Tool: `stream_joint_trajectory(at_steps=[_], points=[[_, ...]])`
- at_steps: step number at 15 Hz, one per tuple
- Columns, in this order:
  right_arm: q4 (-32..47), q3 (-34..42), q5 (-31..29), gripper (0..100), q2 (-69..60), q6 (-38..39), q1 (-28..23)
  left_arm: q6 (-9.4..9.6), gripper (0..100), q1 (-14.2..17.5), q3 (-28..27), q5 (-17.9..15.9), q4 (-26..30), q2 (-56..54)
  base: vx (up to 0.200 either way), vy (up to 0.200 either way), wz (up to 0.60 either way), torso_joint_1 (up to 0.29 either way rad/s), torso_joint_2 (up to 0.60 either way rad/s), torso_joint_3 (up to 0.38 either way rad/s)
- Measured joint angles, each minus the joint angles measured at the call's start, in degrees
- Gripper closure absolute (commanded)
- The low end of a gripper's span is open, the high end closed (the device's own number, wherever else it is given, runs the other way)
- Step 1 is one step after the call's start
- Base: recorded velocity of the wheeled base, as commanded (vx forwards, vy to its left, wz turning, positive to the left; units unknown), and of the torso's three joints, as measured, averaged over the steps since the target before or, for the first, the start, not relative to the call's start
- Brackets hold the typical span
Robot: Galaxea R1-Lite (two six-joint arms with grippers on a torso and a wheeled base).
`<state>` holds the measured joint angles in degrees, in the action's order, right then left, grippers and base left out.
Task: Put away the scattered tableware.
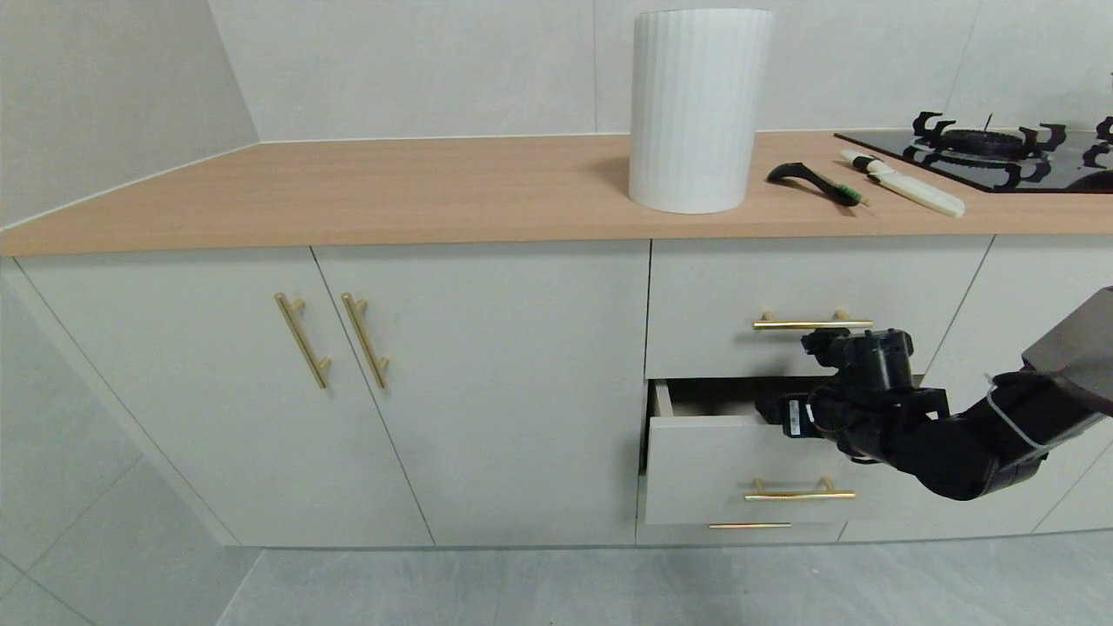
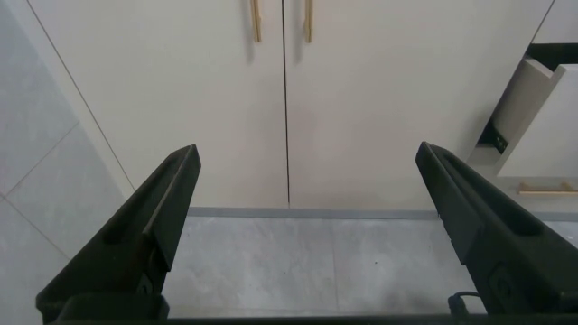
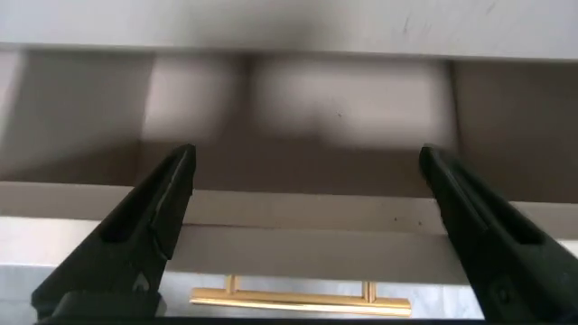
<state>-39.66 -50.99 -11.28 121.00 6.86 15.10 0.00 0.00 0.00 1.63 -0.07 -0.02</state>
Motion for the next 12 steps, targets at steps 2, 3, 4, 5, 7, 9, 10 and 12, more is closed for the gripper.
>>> stream_joint_trajectory(at_steps=[2,3,4,5,7,9,10,12], points=[[1.4,0.1,0.0,0,0.4,-0.1,0.0,0.0,0,0.0,0.0,0.0,0.0,0.0,0.0,0.0,0.0,0.0,0.0,0.0],[2.5,0.0,0.0,0,0.4,0.0,0.0,0.0,0,0.0,0.0,0.0,0.0,0.0,0.0,0.0,0.0,0.0,0.0,0.0],[3.3,0.1,0.2,0,0.3,0.0,0.0,0.0,0,0.0,0.0,0.0,0.0,0.0,0.0,0.0,0.0,0.0,0.0,0.0],[3.8,0.1,0.3,0,0.2,0.0,0.0,0.0,0,0.0,0.0,0.0,0.0,0.0,0.0,0.0,0.0,0.0,0.0,0.0],[4.4,0.3,0.3,0,0.0,0.0,0.0,0.0,0,0.0,0.0,0.0,0.0,0.0,0.0,0.0,0.0,0.0,0.0,0.0],[6.2,0.2,0.4,0,-0.4,-0.2,0.0,0.0,0,0.0,0.0,-0.1,0.0,0.0,0.0,0.0,0.0,0.0,0.0,0.0],[7.2,0.2,0.7,0,-0.8,-0.2,0.0,0.0,0,0.0,0.0,0.0,0.0,0.0,0.0,0.0,0.0,0.0,0.0,0.0],[10.6,0.1,1.4,0,-2.0,-0.1,0.0,0.0,0,0.0,0.0,0.0,0.0,0.0,0.0,0.0,0.0,0.0,0.0,0.0]])
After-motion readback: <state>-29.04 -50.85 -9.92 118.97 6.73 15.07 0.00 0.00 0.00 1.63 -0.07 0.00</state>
